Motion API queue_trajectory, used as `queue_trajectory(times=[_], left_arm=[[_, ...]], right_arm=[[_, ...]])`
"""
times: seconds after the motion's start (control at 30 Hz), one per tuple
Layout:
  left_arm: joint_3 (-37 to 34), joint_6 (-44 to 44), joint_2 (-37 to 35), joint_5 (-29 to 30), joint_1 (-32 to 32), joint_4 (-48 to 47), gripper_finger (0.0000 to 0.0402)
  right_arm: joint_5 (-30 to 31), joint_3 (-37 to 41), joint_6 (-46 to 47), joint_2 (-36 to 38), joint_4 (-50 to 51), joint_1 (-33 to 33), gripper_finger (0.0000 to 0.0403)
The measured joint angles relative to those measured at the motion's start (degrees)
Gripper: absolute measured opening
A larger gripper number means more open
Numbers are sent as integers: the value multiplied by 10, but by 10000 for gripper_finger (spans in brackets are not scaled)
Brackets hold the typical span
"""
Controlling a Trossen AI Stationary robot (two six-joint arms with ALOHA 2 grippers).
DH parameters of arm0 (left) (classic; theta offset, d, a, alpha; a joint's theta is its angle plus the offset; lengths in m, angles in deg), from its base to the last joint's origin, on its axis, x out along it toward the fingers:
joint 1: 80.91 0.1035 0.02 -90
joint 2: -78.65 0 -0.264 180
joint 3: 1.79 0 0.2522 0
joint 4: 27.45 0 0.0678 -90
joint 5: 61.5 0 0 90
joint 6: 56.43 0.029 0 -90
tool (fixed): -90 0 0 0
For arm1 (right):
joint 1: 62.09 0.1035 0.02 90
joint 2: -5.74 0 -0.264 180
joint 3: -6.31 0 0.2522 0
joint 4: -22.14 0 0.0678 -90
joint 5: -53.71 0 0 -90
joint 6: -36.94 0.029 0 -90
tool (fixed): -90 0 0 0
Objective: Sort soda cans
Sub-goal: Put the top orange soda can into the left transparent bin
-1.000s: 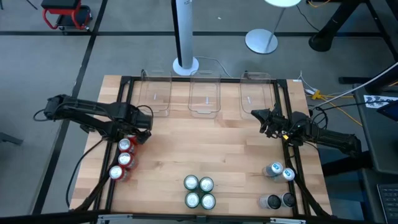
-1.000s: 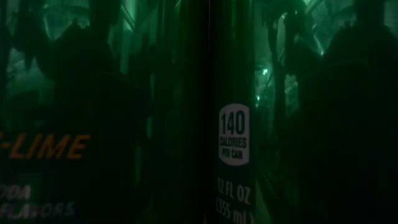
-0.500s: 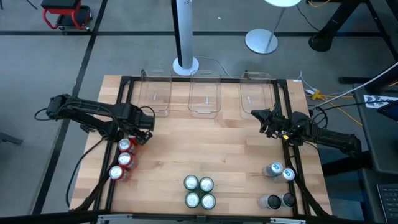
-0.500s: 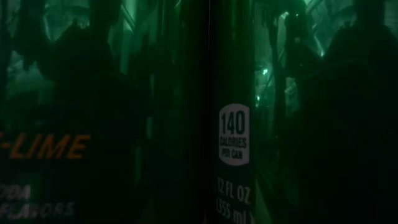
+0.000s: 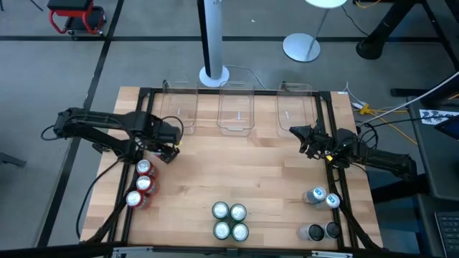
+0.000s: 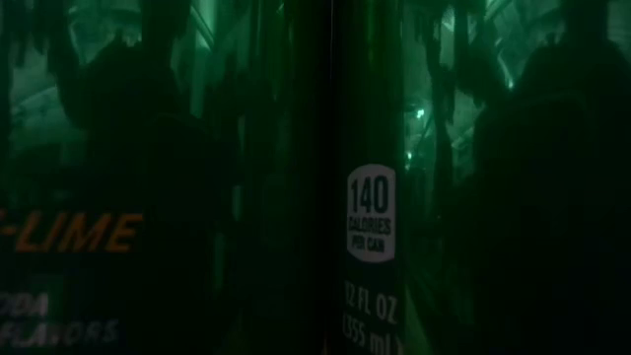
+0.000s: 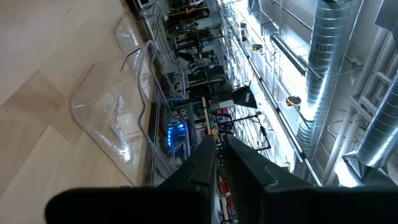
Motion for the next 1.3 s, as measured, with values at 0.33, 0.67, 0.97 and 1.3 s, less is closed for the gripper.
queue_trajectory(times=[0.33,0.67,0.97,1.3], left_arm=[[136,21,3,58,46,-56,294],[212,128,75,101,173,-60,294],[270,243,176,146,293,-34,294],[296,340,241,146,397,-1,294]], right_arm=[[0,0,0,0,0,0,37],[0,0,3,0,0,0,37],[-2,0,4,0,1,0,37],[-11,0,0,0,3,0,37]])
